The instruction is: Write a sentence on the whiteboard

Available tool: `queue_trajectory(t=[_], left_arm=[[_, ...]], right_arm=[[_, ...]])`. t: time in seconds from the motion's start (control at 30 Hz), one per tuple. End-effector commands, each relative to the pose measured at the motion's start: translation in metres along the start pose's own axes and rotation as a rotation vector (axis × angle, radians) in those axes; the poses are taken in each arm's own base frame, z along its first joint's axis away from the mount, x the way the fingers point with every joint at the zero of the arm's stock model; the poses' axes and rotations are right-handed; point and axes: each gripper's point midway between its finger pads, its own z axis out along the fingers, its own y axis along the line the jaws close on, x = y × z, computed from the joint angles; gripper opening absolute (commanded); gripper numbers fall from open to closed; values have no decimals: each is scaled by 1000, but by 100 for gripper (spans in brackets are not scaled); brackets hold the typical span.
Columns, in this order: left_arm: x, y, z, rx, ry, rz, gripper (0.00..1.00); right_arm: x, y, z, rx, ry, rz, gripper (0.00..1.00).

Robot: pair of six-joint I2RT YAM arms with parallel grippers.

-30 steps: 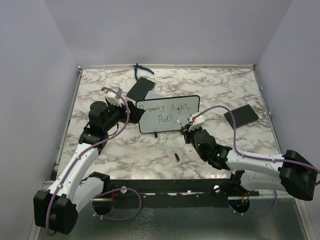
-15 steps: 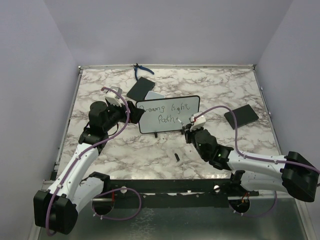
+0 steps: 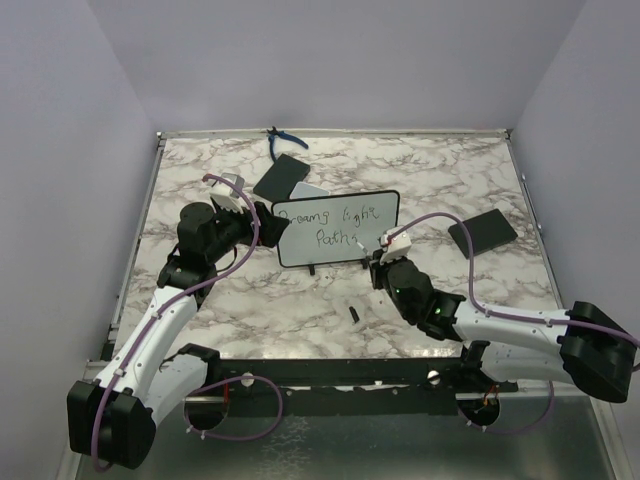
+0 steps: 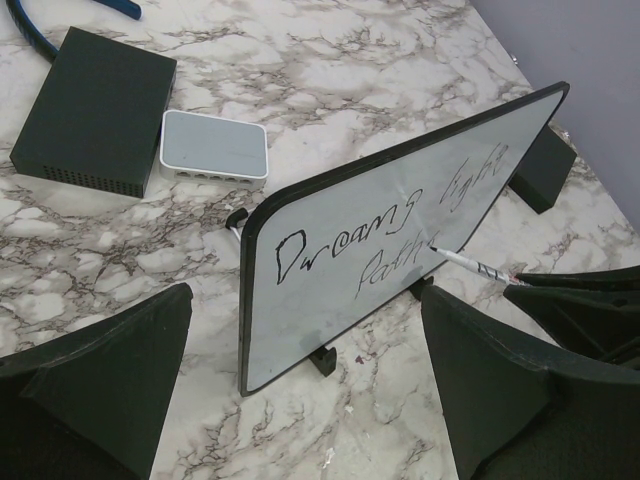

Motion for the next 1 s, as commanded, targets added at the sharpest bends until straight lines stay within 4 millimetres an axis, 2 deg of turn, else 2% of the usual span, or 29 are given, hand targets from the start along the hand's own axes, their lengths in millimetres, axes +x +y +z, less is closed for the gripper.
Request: queue_trajectory(t=[0.0,0.43,0.67,0.87,0.97], left_arm=[[0,0,-2,7,-6,9,97],[0,0,-2,5,-6,10,97],[-1,0,-2,6,-8,12,97],[0,0,-2,6,-6,11,97],[-1,0,-2,6,-8,11,97]], right_arm=[[14,-4,3,22,37,-19,1],[2,12,7,-46,5,-15,1],[-1,12,6,-53,-7,-9,1],[-5,12,-4,-88,-4,-2,1],[-7,4,-11,-68,-7,15,1]])
